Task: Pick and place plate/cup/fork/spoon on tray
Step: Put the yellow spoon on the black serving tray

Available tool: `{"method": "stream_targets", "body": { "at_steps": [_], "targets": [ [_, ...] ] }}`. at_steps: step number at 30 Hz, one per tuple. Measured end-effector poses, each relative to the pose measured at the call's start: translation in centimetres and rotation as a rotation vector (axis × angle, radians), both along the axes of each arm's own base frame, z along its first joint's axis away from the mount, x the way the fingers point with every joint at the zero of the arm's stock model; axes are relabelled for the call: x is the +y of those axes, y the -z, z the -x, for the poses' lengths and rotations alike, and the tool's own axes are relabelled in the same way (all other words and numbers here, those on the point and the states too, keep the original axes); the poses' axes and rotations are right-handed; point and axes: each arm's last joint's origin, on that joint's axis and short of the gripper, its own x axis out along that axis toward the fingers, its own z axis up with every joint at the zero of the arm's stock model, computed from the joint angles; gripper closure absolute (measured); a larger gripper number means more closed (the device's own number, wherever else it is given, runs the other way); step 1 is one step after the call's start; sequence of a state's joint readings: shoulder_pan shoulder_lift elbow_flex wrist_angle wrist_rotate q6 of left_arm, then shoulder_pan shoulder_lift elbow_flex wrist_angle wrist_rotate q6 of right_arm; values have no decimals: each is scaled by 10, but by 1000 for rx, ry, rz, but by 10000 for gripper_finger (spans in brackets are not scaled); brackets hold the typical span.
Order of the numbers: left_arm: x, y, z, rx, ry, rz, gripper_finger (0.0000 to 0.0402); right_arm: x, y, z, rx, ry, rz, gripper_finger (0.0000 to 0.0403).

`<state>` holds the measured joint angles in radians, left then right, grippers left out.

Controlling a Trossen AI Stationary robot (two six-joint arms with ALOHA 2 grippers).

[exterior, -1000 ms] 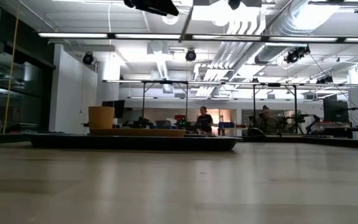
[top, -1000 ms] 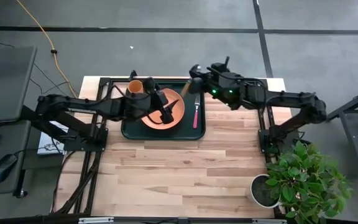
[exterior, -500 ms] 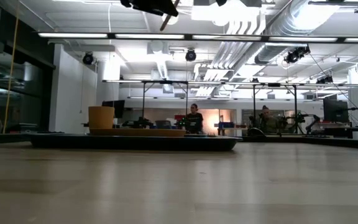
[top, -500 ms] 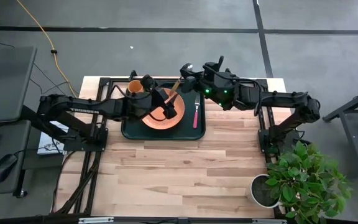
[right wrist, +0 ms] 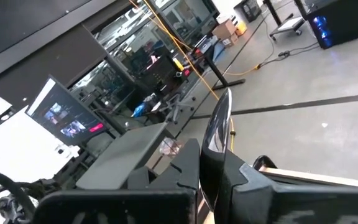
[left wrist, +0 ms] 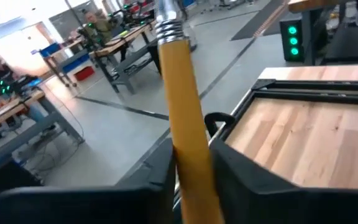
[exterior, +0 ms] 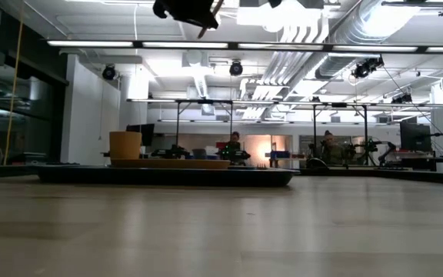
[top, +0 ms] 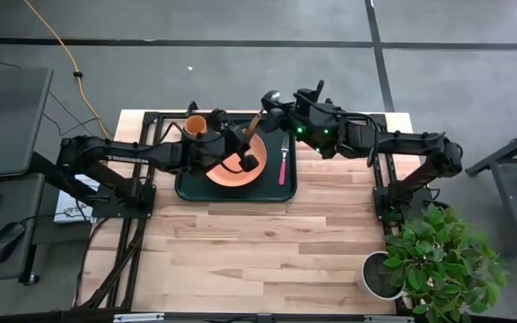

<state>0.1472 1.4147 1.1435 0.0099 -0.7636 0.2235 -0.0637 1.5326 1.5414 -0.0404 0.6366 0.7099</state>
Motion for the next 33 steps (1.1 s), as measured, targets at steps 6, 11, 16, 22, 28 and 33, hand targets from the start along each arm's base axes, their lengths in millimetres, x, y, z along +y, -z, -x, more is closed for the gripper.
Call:
{"method": "stream_targets", "body": {
  "at_steps": [6, 11, 16, 22, 28, 33],
  "targets": [
    [2, -2, 1, -10, -11, -9, 373, 0, 0, 1, 11, 14, 9, 399],
    [0, 0, 8, 36, 19, 34, 373, 1, 2, 7, 110, -43, 42, 365],
    [1, -6, 24, 72, 61, 81, 378, -3, -8, 33, 206, -53, 68, 293],
    [6, -17, 46, -9, 186, 244, 398, -4, -20, 74, 349, -129, 118, 208],
    [7, -16, 60, -151, 404, 525, 401, 5, -22, 96, 450, -398, 183, 169],
    [-2, -3, 64, -398, 484, 628, 401, 11, -20, 83, 433, -511, 236, 167]
  ]
}}
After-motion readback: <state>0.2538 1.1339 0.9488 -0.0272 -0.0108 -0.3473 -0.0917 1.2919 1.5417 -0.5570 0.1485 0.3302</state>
